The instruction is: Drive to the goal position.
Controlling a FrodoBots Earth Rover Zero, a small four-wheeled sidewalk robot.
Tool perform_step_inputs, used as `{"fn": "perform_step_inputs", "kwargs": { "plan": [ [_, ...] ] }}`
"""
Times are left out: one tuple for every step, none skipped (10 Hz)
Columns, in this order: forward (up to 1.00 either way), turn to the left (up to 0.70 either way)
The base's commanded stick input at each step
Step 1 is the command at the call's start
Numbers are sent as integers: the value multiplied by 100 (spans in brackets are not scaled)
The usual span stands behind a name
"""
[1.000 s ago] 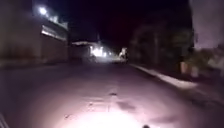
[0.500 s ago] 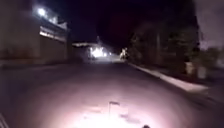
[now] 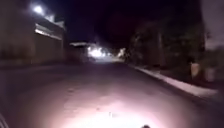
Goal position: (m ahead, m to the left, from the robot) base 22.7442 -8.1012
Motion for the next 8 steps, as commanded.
{"fn": "perform_step_inputs", "kwargs": {
  "plan": [
    [70, 0],
    [70, 0],
    [70, 0],
    [70, 0],
    [70, 0],
    [70, 0],
    [70, 0],
    [70, 0]
  ]
}}
